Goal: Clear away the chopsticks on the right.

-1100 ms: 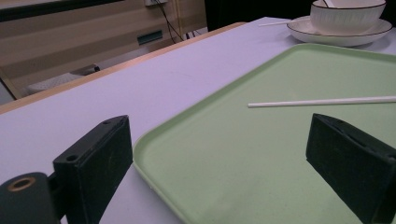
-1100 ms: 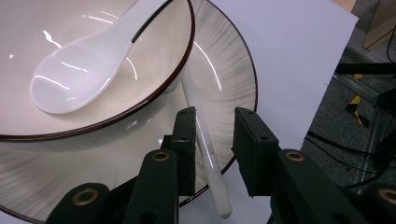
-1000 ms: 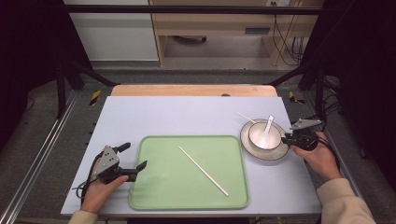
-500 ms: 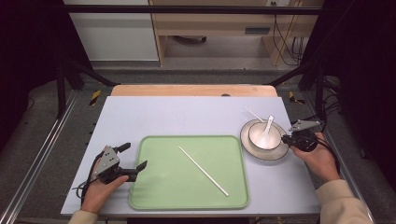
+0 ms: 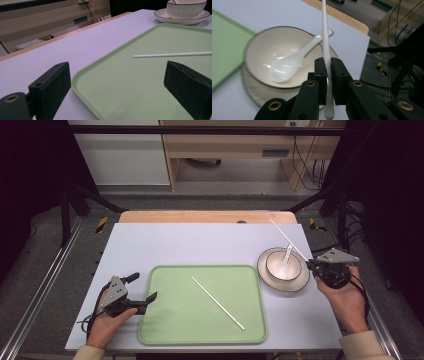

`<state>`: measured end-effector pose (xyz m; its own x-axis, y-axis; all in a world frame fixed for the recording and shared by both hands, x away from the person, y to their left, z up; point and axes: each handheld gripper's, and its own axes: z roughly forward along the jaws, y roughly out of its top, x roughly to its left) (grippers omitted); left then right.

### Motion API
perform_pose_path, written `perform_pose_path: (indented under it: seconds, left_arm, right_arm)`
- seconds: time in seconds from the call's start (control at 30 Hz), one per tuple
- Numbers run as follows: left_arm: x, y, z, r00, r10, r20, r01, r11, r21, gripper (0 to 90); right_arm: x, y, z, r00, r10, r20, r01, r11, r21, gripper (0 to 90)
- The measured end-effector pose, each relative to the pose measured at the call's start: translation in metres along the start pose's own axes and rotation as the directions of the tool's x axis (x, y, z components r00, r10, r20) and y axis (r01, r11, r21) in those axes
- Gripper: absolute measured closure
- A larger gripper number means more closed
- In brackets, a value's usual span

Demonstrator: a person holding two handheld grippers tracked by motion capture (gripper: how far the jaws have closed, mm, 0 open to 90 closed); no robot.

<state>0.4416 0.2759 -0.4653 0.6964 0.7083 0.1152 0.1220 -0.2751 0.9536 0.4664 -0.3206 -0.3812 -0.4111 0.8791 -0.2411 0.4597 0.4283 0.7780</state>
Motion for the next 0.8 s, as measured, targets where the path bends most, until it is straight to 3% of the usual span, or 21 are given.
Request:
perform_pose_path:
  seconds: [0.07,0.13,0.17,0.2,0.33,0.43,0.73,0.8]
  left_arm:
    - [0.000,0.000,0.000,1.0000,0.001,0.000,-0.001,1.0000,0.000,6.7]
    - [0.000,0.000,0.000,1.0000,0.002,0.001,-0.002,1.0000,-0.002,6.7]
    - [0.000,0.001,-0.001,1.0000,0.003,0.002,-0.003,1.0000,-0.003,6.7]
    - [0.000,0.001,-0.001,1.0000,0.003,0.002,-0.003,1.0000,-0.004,6.7]
    - [0.000,0.001,-0.001,1.0000,-0.001,0.000,0.001,1.0000,-0.005,6.7]
    - [0.000,0.001,-0.002,1.0000,0.002,-0.001,-0.002,1.0000,-0.004,6.7]
    - [0.000,0.001,-0.003,1.0000,0.003,0.000,-0.003,1.0000,-0.007,6.7]
    - [0.000,0.001,-0.002,1.0000,0.000,0.000,0.000,1.0000,-0.008,6.7]
  right_arm:
    - [0.006,0.002,-0.003,1.0000,-0.006,-0.006,0.006,1.000,-0.007,83.7]
    - [0.017,0.005,-0.008,0.9982,0.020,-0.056,-0.021,1.000,-0.018,83.7]
    - [0.030,0.006,-0.012,0.9957,0.030,-0.088,-0.032,0.999,-0.020,83.7]
    - [0.030,0.006,-0.012,0.9957,0.030,-0.088,-0.032,0.999,-0.020,83.7]
    - [0.056,0.010,-0.016,0.9933,0.002,-0.115,-0.004,1.000,-0.016,83.8]
    - [0.077,0.013,-0.019,0.9942,-0.066,-0.086,0.064,0.998,-0.019,83.8]
    - [0.131,0.012,-0.006,0.9741,-0.078,-0.212,0.082,0.997,0.010,83.8]
    - [0.136,0.011,-0.005,0.9724,-0.079,-0.220,0.084,0.996,0.014,83.7]
